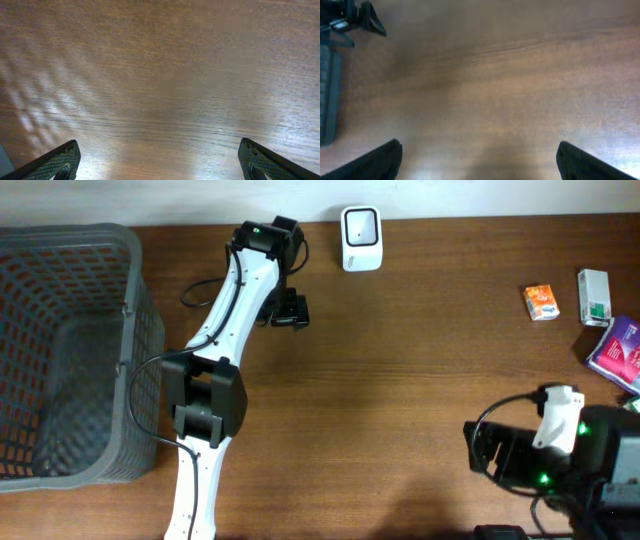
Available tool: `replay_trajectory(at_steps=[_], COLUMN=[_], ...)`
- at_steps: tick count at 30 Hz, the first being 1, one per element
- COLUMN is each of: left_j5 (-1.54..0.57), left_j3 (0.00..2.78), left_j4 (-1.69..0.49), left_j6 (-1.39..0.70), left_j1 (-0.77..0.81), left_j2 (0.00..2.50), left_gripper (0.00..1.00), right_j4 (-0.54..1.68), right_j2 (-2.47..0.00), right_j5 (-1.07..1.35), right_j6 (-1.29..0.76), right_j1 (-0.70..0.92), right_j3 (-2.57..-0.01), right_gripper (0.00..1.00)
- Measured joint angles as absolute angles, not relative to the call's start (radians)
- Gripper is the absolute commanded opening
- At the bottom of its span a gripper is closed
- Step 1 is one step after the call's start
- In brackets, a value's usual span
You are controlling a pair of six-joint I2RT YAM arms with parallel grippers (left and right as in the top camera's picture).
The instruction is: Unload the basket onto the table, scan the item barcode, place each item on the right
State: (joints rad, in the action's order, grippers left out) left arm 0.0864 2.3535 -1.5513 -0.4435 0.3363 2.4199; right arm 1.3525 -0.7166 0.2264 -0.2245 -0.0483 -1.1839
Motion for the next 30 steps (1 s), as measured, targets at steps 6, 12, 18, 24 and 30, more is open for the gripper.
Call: replay_trajectory(at_steps=[6,12,18,24,30], left_j5=[0.086,0.086,0.086,0.086,0.086], left_j3=[2.354,2.354,2.354,2.354,2.354], left_j4=[-1.552,-1.552,-1.552,-1.552,-1.551], left_j6=[-0.443,-0.443,-0.443,-0.443,-0.443], left_j1=[0.336,0.336,0.336,0.336,0.336], left_j2=[2.420,2.420,2.420,2.420,2.420], left_gripper=[0.99,0.99,0.99,0.99,0.99], right_j4=[0.612,0.221,0.035,0.059,0.059], right_j2=[-0.250,-0.025,-0.013,-0.013,-0.013], right_j5=[0.265,0.268,0.248,0.199,0.199], right_j6=[-0.082,-0.067,-0.067,-0.066,-0.067], right_j1=[-0.046,-0.046,-0.032,-0.023,-0.023], right_j3=[-0.599,-0.195,-0.014,-0.014,-0.014], right_gripper=[0.98,0.98,0.98,0.98,0.98])
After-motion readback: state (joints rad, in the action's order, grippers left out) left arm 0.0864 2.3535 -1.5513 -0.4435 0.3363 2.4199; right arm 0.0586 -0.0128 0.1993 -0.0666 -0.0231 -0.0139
